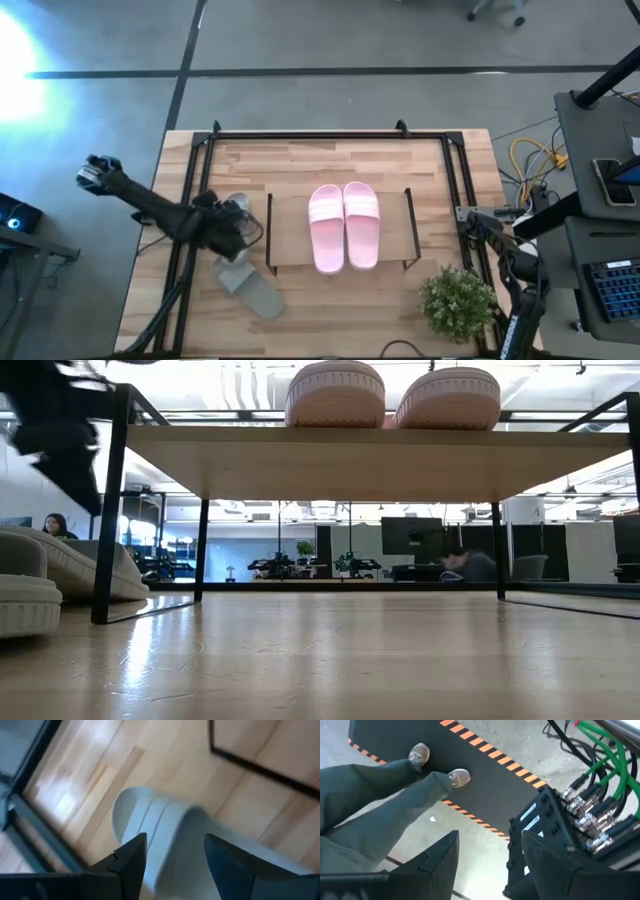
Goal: Pick and place slides into the shelf
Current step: Put the top gray slide under the shelf, then put the gray slide under the shelf
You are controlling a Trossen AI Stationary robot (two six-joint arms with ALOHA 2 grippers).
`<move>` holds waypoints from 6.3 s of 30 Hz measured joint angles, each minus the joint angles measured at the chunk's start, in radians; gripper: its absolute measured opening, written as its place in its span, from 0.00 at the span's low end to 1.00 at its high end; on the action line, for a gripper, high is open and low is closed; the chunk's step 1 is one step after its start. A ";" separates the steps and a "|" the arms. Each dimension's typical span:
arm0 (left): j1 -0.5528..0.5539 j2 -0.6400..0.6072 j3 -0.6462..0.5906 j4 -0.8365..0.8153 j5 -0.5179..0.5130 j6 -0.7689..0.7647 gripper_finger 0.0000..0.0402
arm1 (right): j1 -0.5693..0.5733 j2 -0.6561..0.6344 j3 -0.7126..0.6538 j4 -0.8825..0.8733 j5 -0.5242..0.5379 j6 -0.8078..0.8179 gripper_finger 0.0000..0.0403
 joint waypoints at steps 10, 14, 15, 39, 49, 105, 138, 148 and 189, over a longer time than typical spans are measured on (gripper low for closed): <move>0.265 0.001 -0.041 0.142 0.062 0.442 0.46 | 0.000 0.018 0.000 -0.002 0.003 -0.057 0.52; 0.274 0.013 -0.067 0.190 0.104 0.485 0.46 | 0.000 0.018 0.000 -0.001 0.003 -0.021 0.52; 0.274 0.022 -0.073 0.190 0.105 0.486 0.46 | 0.000 0.018 0.000 -0.001 0.003 -0.010 0.52; 0.375 0.261 -0.072 0.175 -0.012 0.487 0.28 | -0.001 0.009 0.000 0.016 0.001 -0.008 0.52; 0.375 0.140 -0.042 0.031 0.003 0.482 0.01 | 0.000 0.009 0.000 -0.002 0.003 -0.021 0.52; -0.359 0.829 1.274 0.068 -0.030 0.197 0.00 | 0.058 0.012 -0.002 0.318 0.110 -0.171 0.52; -0.169 1.315 1.548 -0.340 -0.115 0.184 0.00 | 0.101 -0.117 0.000 0.723 0.608 -0.311 0.52; -0.098 1.345 1.547 -0.288 -0.102 0.251 0.12 | 0.093 -0.124 0.000 0.715 0.628 -0.255 0.52; -0.490 1.006 1.354 -0.340 0.315 -0.563 0.35 | 0.096 -0.124 0.000 0.722 0.524 -0.296 0.52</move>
